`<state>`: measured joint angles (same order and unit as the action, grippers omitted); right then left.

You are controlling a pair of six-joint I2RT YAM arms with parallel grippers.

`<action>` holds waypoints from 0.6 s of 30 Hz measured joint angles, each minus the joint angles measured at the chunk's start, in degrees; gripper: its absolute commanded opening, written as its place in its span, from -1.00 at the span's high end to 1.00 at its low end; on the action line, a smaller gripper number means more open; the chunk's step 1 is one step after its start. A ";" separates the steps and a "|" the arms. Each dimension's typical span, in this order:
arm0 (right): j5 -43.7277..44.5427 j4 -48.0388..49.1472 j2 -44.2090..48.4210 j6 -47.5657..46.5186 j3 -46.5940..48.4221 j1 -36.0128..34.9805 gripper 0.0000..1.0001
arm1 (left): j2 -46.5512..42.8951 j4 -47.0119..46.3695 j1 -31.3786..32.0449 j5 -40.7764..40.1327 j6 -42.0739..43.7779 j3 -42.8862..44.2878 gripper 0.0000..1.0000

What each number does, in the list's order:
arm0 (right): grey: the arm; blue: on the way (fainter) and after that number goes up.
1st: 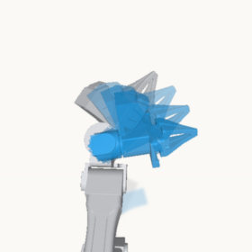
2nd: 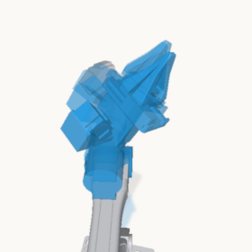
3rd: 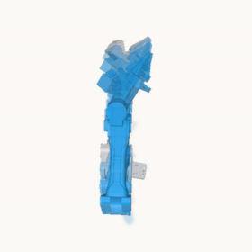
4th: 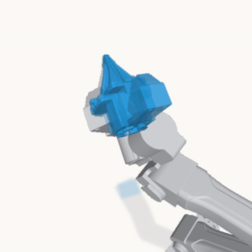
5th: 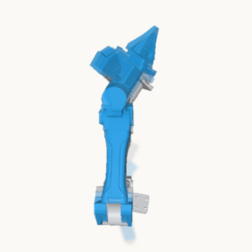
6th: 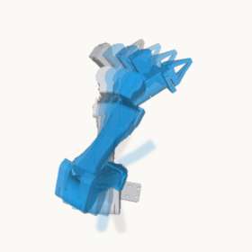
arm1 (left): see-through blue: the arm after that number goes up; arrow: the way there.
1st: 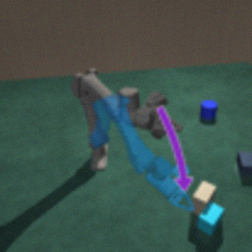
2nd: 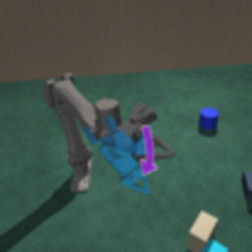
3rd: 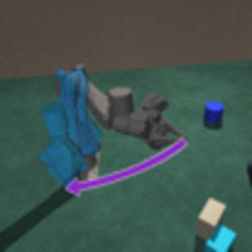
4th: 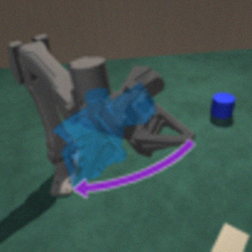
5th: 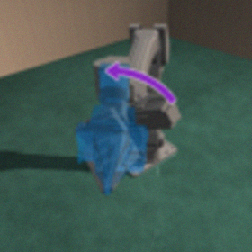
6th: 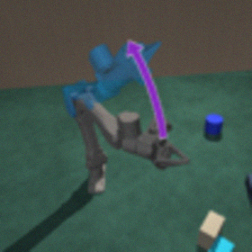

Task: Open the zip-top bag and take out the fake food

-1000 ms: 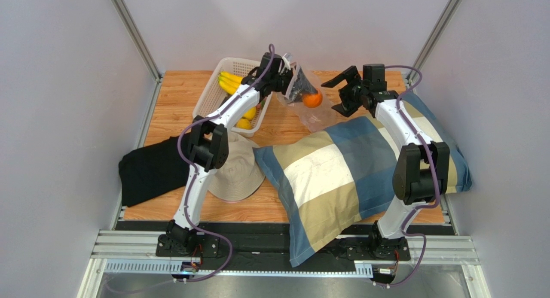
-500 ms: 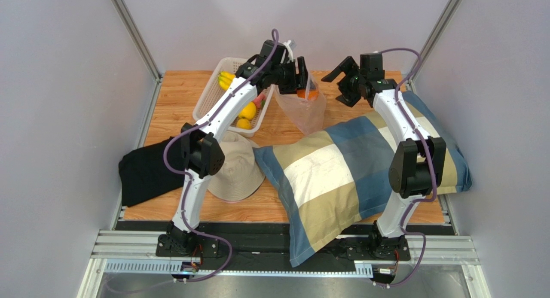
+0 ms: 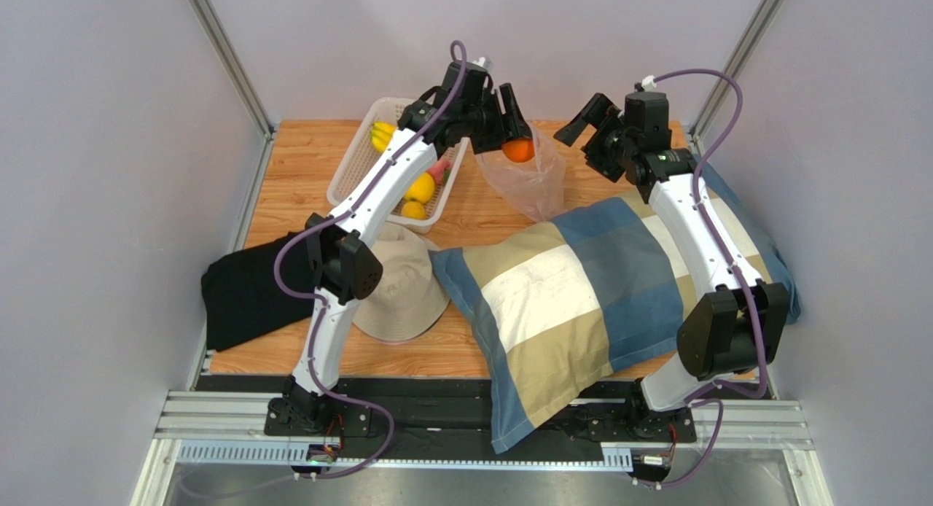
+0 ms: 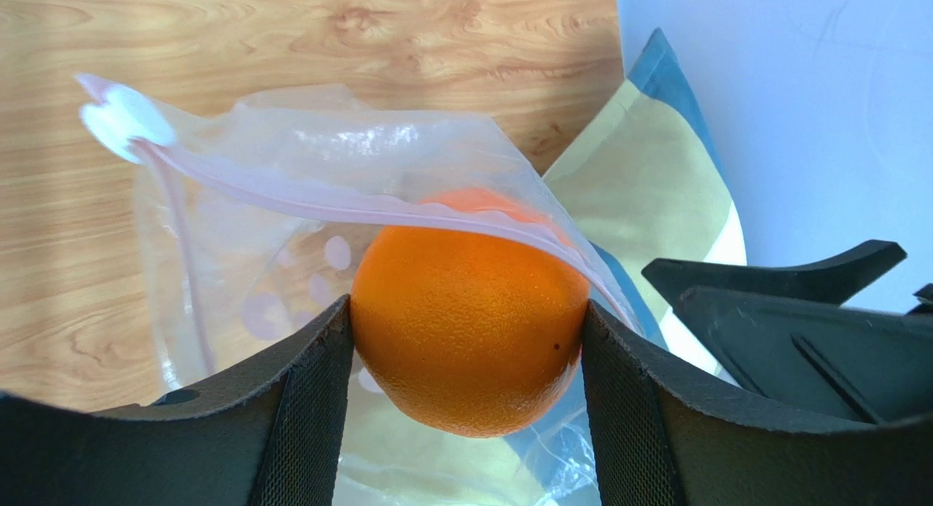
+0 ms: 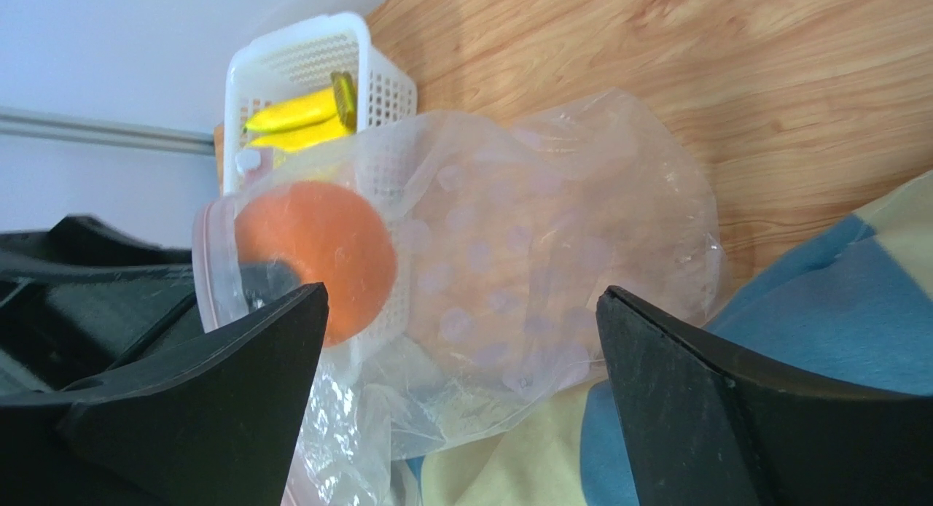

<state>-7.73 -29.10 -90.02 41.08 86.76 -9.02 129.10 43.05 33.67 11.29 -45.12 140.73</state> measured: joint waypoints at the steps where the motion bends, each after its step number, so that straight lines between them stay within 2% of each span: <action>1: 0.42 0.00 0.02 0.02 0.04 0.33 -0.96 | 0.00 0.42 0.00 -0.44 0.02 0.42 1.00; 9: 1.84 -1.66 -1.68 -0.48 0.85 1.46 -0.96 | -0.83 -3.13 -0.02 1.92 0.02 1.31 1.00; 14: 1.84 -1.95 -2.01 -1.18 1.79 1.42 -0.96 | -1.70 -2.19 -2.29 6.29 -1.29 2.49 1.00; 18: 1.68 -1.95 -3.41 -1.46 4.02 1.42 -0.96 | -5.27 -0.59 -5.77 10.45 -2.01 0.15 1.00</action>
<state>-6.04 -31.05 -93.43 39.62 90.78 -7.60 123.83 42.46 27.90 21.74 -47.13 140.88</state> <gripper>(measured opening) 0.978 0.721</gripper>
